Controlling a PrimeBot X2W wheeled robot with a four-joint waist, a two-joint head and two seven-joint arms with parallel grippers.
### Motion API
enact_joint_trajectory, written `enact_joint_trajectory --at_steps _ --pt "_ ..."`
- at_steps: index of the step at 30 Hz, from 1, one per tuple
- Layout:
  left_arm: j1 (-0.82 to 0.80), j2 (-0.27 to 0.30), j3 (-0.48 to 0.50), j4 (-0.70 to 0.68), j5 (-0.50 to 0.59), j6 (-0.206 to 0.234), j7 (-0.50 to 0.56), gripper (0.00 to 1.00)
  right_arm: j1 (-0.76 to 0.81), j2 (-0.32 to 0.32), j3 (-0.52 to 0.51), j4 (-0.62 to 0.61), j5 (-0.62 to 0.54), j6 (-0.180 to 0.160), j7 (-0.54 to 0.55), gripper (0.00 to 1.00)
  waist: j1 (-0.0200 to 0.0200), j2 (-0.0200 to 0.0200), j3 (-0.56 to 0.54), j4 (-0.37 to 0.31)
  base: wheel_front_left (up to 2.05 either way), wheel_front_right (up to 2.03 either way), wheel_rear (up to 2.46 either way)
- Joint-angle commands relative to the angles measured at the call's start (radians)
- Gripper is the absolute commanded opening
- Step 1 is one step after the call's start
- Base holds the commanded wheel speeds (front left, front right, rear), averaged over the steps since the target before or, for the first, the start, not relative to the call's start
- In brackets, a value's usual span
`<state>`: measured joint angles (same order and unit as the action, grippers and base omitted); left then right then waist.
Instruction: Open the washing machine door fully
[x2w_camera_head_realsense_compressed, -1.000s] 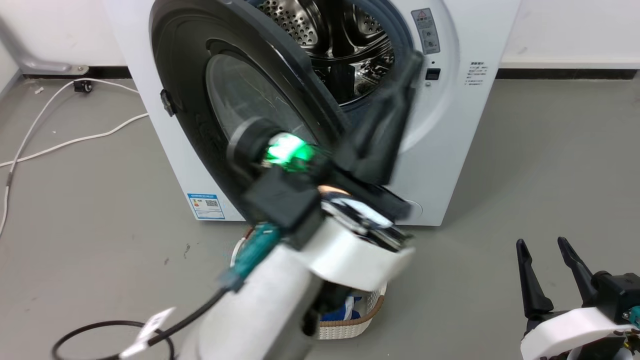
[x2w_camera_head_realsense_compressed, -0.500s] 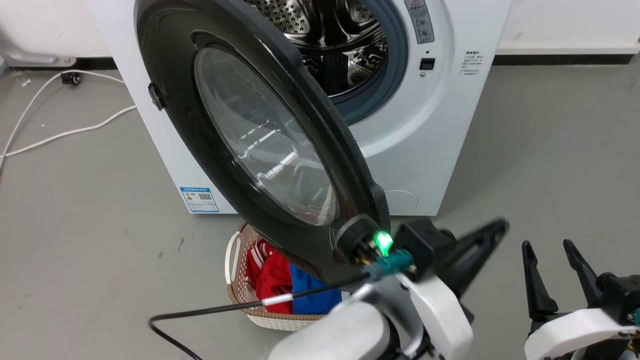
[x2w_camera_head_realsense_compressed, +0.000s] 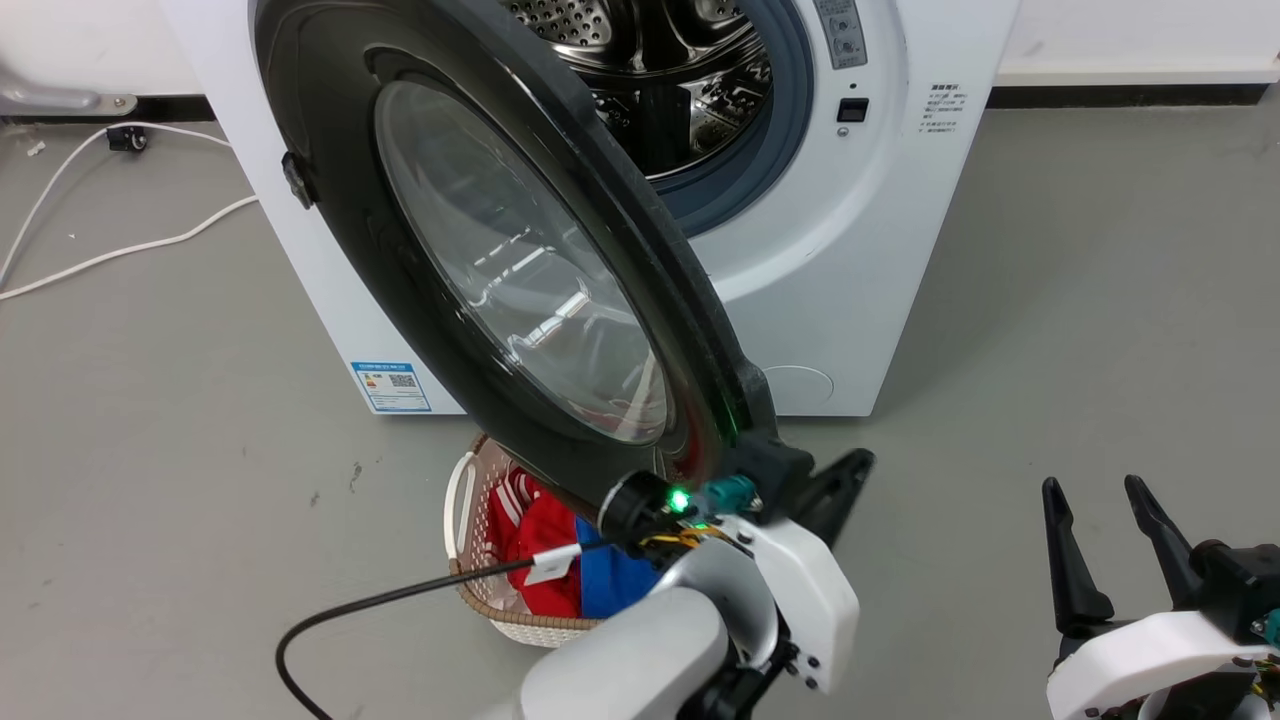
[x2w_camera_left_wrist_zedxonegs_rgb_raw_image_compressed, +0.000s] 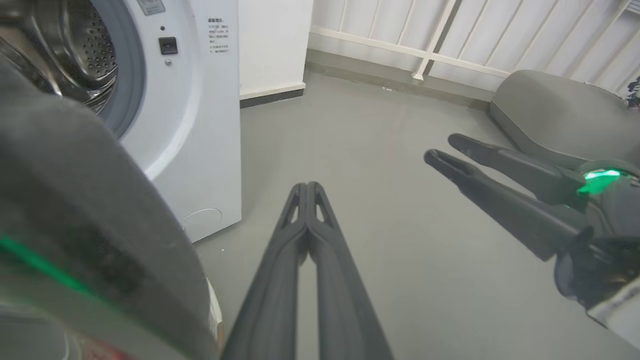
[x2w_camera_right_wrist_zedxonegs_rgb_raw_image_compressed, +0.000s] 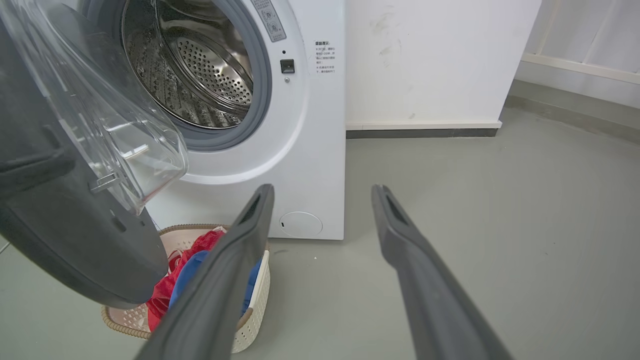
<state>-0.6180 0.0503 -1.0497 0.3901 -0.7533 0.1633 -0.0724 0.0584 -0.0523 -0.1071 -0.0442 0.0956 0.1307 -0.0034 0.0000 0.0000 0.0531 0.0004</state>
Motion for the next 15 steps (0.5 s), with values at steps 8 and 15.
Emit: enact_joint_trajectory --at_steps 8,15 --pt "-0.055 0.001 0.028 0.083 -0.06 0.04 -0.068 0.0 -0.011 0.003 -0.003 0.003 0.012 0.0 0.005 1.0 0.0 0.0 0.003 0.006 0.0 0.0 0.0" --pt "-0.052 0.006 0.014 0.117 -0.083 0.053 -0.093 0.0 0.001 0.003 -0.008 0.006 0.02 0.0 0.01 1.0 0.0 0.0 -0.008 0.016 0.0 0.0 0.0"
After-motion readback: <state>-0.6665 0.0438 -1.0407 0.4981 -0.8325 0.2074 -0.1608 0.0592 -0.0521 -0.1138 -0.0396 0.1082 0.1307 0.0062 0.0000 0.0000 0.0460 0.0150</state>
